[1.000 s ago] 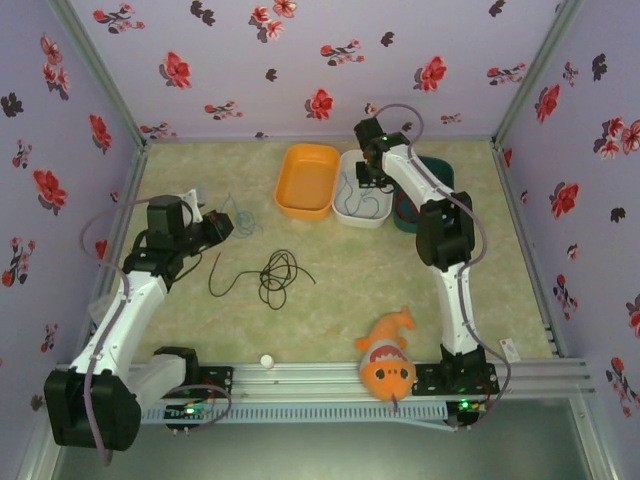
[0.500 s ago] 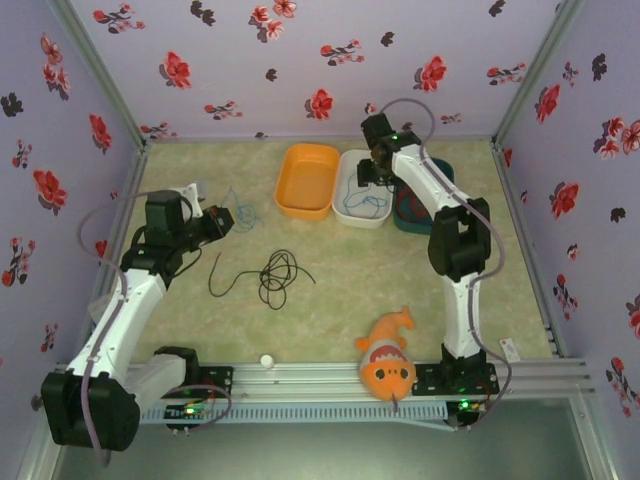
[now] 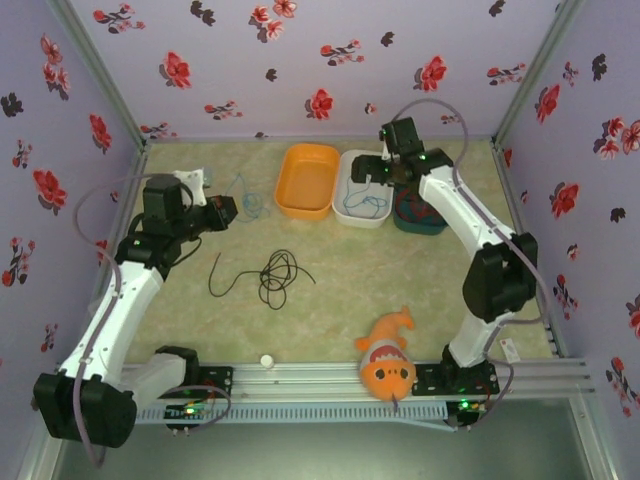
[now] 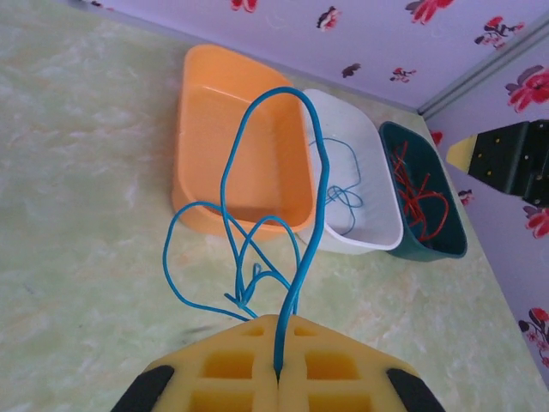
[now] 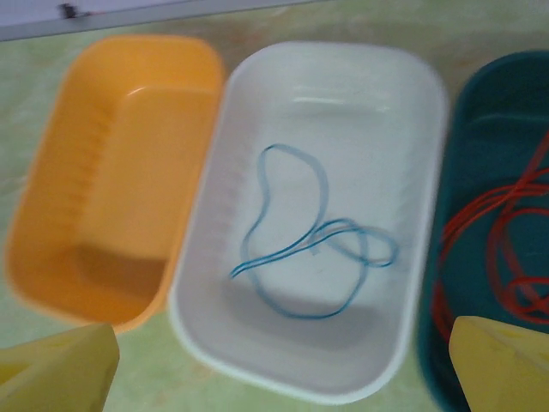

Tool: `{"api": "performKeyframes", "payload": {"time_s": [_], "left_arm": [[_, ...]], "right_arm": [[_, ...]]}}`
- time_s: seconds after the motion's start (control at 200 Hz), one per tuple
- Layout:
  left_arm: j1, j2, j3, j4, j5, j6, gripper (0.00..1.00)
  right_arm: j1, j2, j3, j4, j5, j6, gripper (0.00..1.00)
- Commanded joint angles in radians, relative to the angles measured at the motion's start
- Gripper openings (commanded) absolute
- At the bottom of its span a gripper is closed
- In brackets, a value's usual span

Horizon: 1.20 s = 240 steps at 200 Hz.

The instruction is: Untangle the cables

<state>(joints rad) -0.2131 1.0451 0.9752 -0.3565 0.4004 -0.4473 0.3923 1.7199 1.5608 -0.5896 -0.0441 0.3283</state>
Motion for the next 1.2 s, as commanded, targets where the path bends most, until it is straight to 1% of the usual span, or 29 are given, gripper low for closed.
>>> {"api": "performKeyframes", "payload": {"time_s": [0.0,0.08,0.21,0.36,0.47,0.67,0.75,0.805,0.855,0.88,0.9,0.925,1.095,1.195], "left_arm": [[-0.026,0.024,0.043,-0.017,0.048,0.058,0.00],[-0.047,0.039,0.055,-0.015,0.058,0.075,0.00],[-0.079,0.069,0.072,-0.011,0.065,0.079,0.00],[-0.116,0.090,0.087,0.004,0.076,0.075,0.00],[-0.145,0.095,0.098,0.015,0.088,0.072,0.00],[-0.191,0.098,0.116,0.040,0.129,0.057,0.00],[-0.210,0.099,0.127,0.037,0.144,0.061,0.00],[-0.219,0.094,0.136,0.030,0.150,0.065,0.00],[-0.224,0.084,0.144,0.019,0.151,0.070,0.00],[-0.224,0.079,0.147,0.014,0.150,0.071,0.00],[-0.224,0.074,0.150,0.010,0.151,0.073,0.00],[-0.226,0.067,0.152,0.003,0.151,0.077,0.00],[-0.230,0.027,0.167,0.002,0.155,0.080,0.00],[-0.231,0.016,0.178,0.003,0.154,0.081,0.00]], "right_arm": [[0.047,-0.097,-0.106,0.249,-0.206,0.064,1.00],[0.109,-0.136,-0.148,0.308,-0.236,0.064,1.00],[0.236,-0.146,-0.148,0.324,-0.217,0.041,0.99],[0.342,-0.104,-0.114,0.341,-0.190,0.045,0.99],[0.388,-0.057,-0.076,0.322,-0.140,0.036,0.99],[0.402,0.038,-0.027,0.352,-0.150,0.070,0.99],[0.401,0.068,-0.020,0.346,-0.095,0.086,0.99],[0.394,0.081,-0.025,0.339,-0.051,0.097,0.93],[0.380,0.086,-0.032,0.335,-0.033,0.116,0.76],[0.371,0.087,-0.045,0.336,-0.027,0.127,0.69],[0.361,0.088,-0.053,0.340,-0.024,0.141,0.65],[0.348,0.087,-0.070,0.347,-0.023,0.157,0.64],[0.281,0.058,-0.193,0.425,-0.051,0.235,0.63],[0.267,0.025,-0.250,0.436,-0.014,0.245,0.61]]}}
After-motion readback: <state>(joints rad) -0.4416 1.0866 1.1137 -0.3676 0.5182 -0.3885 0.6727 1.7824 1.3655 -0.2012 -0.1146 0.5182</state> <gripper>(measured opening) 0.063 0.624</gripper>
